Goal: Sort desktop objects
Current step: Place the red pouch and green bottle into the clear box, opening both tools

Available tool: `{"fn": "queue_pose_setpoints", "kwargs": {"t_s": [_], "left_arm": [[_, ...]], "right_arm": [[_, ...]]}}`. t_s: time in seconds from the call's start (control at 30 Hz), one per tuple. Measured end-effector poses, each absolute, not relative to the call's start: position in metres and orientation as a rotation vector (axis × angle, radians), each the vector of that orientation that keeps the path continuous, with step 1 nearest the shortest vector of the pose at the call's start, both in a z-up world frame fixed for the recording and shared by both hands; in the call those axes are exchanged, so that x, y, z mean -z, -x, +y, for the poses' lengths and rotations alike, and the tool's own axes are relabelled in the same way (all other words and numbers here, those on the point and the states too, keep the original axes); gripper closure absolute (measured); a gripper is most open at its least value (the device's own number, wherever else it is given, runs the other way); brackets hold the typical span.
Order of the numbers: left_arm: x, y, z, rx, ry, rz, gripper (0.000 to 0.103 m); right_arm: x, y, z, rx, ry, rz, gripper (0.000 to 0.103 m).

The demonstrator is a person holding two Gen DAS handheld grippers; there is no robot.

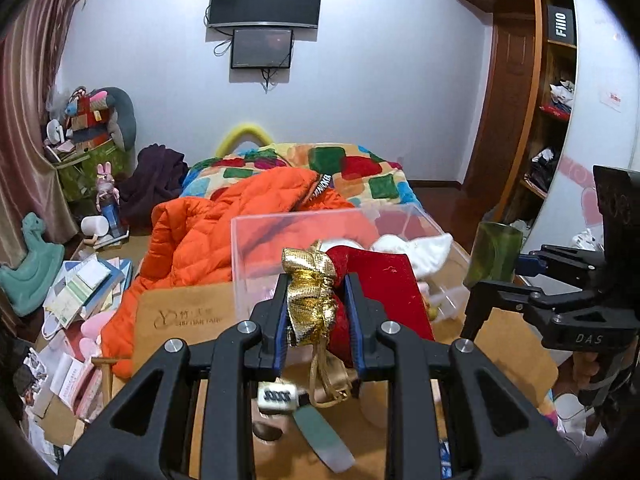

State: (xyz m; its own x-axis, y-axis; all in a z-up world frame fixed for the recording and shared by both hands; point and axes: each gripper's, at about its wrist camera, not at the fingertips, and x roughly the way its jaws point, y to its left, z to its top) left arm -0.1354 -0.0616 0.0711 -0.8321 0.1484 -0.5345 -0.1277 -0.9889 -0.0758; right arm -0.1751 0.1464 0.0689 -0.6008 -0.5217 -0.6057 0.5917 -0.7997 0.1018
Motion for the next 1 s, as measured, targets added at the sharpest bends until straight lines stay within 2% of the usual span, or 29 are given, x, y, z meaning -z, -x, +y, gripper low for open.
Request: {"fn": "queue_pose_setpoints", "kwargs": {"t_s": [0.23, 0.53, 0.83, 0.93, 1.0], "left_arm": [[-0.073, 0.164, -0.071, -2.896, 0.837, -0.067, 0.078], [-0.047, 0.203, -0.084, -2.894, 0.943, -0.147, 0.078], [-0.034, 0.215, -0.068, -2.937, 0.954, 0.018, 0.077], [-0.033, 0.212, -0.061, -2.932, 0.933, 0.063, 0.073], [-0.033, 0.210, -0.058, -2.927, 0.921, 0.074, 0.064]], "right_arm": [[-0.067, 0.212, 0.136, 2.350, -0.877, 0.122, 0.056], [-0.052, 0.248, 0.103, 2.311, -0.896, 0.147, 0.057], [-0.030, 0.259, 0.093, 2.281, -0.947, 0.166, 0.057], [-0.031, 0.254, 0.094, 2.286, -0.927, 0.178, 0.057], [-0.034, 0.248, 0.095, 2.294, -0.911, 0.192, 0.057]]}}
